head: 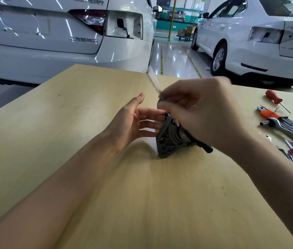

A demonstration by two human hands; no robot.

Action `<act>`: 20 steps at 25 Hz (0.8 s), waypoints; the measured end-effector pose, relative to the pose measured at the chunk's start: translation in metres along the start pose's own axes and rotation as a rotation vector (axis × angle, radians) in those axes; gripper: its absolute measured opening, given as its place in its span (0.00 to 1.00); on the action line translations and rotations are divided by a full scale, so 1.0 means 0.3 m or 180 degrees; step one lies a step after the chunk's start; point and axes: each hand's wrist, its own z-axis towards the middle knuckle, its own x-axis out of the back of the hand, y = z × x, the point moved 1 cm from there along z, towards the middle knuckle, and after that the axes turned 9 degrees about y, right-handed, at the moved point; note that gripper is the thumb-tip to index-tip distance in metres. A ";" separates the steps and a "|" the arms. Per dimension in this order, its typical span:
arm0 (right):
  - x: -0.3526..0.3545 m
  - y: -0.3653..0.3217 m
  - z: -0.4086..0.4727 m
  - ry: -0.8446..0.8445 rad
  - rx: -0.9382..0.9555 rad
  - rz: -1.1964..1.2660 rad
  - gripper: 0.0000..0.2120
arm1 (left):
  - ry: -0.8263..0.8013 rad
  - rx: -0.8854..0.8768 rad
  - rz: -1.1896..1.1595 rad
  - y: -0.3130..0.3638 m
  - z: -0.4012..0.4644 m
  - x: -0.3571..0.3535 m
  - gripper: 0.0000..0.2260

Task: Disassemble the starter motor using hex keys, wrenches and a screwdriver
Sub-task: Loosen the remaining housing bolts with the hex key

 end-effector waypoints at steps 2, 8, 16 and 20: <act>-0.049 -0.035 -0.011 -0.1252 0.0991 -0.1014 0.06 | -0.0069 0.0214 -0.0277 0.004 -0.003 0.013 0.33; -0.078 -0.052 -0.070 -0.2219 0.1642 -0.1414 0.09 | -0.0235 0.0632 -0.0493 0.001 0.008 0.044 0.36; 0.062 0.127 -0.120 0.0561 -0.1900 0.2320 0.05 | -0.0163 0.0378 -0.0266 -0.005 0.015 0.020 0.33; 0.046 0.171 -0.145 0.0833 -0.2683 0.2740 0.08 | -0.0148 0.0262 -0.0220 -0.010 0.017 0.015 0.31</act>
